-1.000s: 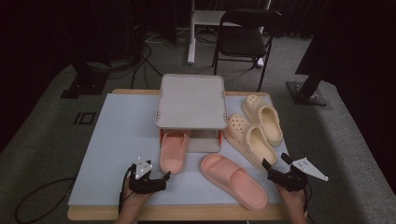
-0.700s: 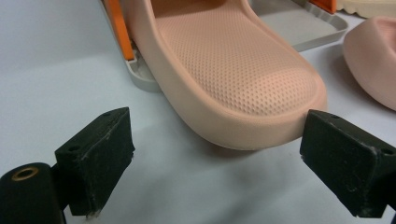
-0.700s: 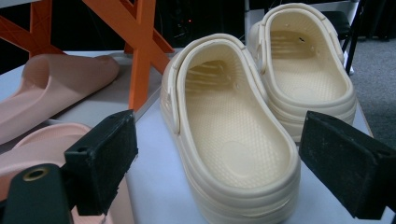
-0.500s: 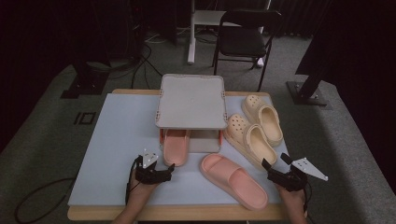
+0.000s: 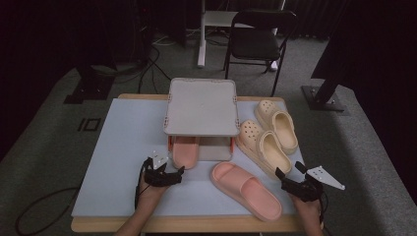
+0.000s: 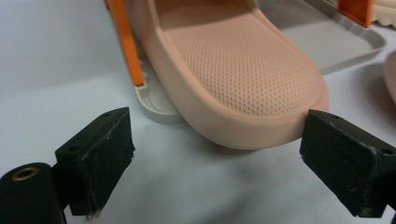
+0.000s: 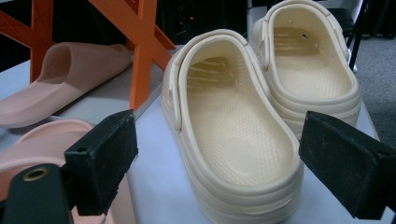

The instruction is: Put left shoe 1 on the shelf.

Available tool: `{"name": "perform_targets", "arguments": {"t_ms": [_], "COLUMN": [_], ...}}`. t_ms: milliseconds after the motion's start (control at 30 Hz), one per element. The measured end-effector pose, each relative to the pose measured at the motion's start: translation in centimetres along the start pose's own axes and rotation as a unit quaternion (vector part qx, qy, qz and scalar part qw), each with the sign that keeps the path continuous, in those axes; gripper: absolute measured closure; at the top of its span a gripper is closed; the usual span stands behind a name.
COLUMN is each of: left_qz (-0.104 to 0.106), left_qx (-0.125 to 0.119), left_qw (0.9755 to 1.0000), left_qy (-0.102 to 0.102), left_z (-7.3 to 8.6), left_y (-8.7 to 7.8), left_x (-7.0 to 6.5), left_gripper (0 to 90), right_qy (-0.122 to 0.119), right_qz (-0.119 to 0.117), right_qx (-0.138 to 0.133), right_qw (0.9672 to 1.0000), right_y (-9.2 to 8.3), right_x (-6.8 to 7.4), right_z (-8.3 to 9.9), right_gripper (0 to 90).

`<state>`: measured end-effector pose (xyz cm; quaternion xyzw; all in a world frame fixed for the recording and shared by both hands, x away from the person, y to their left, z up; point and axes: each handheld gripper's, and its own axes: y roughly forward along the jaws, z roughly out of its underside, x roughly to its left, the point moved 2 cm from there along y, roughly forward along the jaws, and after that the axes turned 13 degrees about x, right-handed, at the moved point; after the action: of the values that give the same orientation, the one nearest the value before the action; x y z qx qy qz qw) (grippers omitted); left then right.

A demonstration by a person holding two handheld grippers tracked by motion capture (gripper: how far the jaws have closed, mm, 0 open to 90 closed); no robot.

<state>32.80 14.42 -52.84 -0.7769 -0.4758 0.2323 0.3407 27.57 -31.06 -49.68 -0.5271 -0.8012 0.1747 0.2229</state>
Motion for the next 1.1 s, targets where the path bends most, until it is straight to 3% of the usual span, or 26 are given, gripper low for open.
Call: {"name": "perform_targets", "arguments": {"t_ms": [600, 1100], "left_qz": [-0.023, -0.039], "left_qx": [-0.002, 0.007], "left_qw": [0.9996, 0.9991], "left_qy": [-0.014, -0.011], "left_z": [-1.2, -2.2], "left_y": [1.4, 2.4], "left_x": [0.6, 0.8], "left_gripper": [9.7, 9.6], "right_qy": [0.0, -0.007], "right_qz": [-0.002, -0.003], "right_qx": [0.002, 0.005], "right_qw": [1.0, 1.0], "right_y": [0.1, 0.1], "right_x": [0.1, 0.3], "right_z": [0.0, -0.2], "right_gripper": [11.1, 11.1]}}
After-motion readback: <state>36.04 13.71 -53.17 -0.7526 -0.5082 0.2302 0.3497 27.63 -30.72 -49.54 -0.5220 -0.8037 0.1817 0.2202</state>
